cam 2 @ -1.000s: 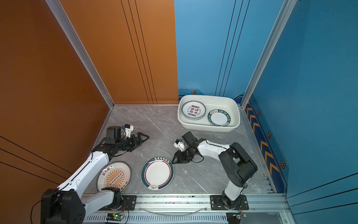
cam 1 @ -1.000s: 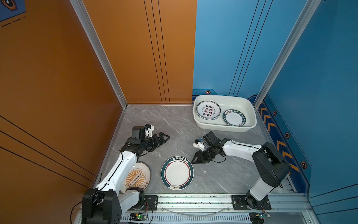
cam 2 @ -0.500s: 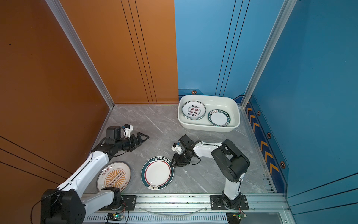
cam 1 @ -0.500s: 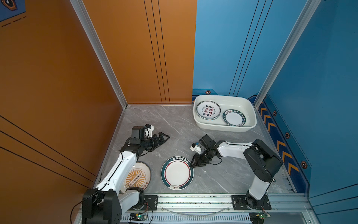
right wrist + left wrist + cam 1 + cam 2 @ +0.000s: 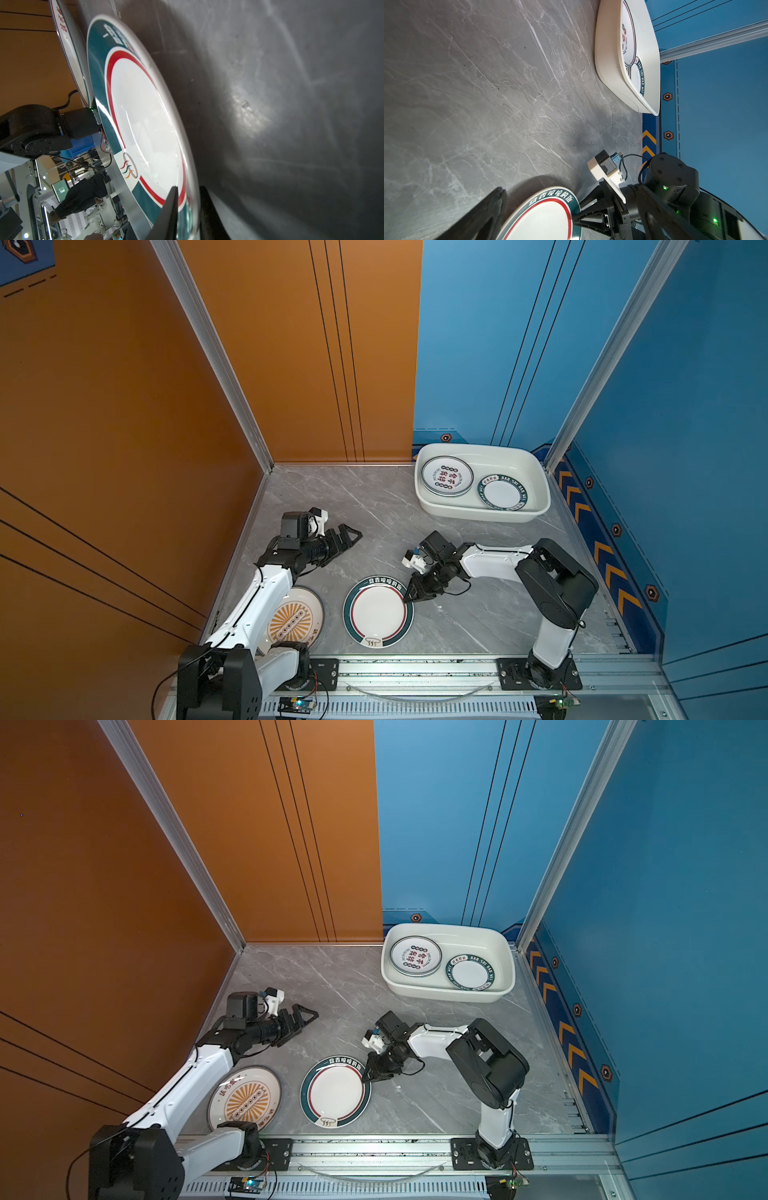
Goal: Place the plates into the plastic bin on the countertop
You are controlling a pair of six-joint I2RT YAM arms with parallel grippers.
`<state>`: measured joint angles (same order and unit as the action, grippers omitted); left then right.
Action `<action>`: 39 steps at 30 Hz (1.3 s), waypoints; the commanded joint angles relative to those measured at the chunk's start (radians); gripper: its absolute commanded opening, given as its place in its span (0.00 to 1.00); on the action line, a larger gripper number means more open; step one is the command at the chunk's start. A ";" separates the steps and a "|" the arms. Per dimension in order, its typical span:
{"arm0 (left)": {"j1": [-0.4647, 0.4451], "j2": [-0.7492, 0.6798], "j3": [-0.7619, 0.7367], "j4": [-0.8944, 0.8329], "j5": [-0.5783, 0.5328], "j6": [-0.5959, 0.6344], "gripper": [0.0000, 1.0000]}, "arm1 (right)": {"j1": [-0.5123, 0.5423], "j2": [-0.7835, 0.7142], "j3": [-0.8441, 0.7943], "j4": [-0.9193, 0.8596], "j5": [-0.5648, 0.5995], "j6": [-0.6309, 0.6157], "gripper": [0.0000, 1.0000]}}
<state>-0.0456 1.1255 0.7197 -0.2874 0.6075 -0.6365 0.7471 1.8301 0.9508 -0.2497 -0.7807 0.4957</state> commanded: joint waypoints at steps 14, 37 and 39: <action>0.021 -0.006 -0.017 -0.018 0.039 0.021 1.00 | -0.002 0.008 0.038 0.015 0.047 0.038 0.00; -0.041 0.042 -0.095 0.134 0.069 -0.019 0.99 | -0.302 -0.203 0.075 -0.068 -0.082 0.024 0.00; -0.066 0.047 -0.112 0.184 0.072 -0.041 0.99 | -0.327 -0.221 0.075 -0.071 -0.098 0.027 0.00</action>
<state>-0.0849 1.1599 0.6308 -0.1932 0.6563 -0.6464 0.4484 1.6562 0.9958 -0.3019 -0.8112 0.5247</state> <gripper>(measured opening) 0.990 0.079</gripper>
